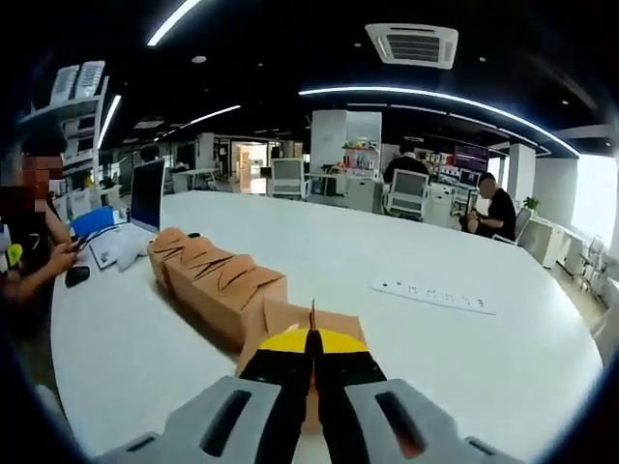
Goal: Pick up one paper box from the group, open the paper box, and remove the item inside
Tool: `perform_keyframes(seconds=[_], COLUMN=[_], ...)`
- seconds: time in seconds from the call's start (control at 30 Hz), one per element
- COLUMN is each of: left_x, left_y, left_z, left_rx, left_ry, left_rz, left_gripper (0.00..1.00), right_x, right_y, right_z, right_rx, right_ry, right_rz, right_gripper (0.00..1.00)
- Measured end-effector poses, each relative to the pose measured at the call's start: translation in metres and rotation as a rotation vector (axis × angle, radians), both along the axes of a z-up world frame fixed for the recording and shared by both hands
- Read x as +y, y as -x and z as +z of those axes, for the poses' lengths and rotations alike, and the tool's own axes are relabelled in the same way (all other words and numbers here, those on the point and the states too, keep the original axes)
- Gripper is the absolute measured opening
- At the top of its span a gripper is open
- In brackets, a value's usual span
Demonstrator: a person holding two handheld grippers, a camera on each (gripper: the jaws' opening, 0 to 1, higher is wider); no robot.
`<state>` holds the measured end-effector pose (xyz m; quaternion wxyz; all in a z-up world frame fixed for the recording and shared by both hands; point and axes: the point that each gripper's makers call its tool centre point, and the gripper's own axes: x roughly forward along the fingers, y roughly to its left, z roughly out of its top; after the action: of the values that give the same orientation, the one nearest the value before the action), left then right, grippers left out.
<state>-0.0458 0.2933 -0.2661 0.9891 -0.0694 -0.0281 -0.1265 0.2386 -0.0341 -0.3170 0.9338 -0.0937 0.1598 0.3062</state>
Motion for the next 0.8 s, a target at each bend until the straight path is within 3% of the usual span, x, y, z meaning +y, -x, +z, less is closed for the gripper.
perform_keyframes(seconds=[0.53,0.8], left_x=[-0.004,-0.004], left_y=[-0.003,-0.001], left_z=[-0.005,-0.003], left_rx=[0.012,0.007], left_ry=[0.012,0.015], left_rz=[-0.016,-0.019], left_gripper=[0.39,0.39], right_x=[0.009,0.025], right_y=[0.041,0.062], right_z=[0.001,-0.001], right_rx=[0.000,-0.016], right_ry=[-0.015,-0.032], right_rz=[0.166,0.283], right_gripper=[0.02,0.02])
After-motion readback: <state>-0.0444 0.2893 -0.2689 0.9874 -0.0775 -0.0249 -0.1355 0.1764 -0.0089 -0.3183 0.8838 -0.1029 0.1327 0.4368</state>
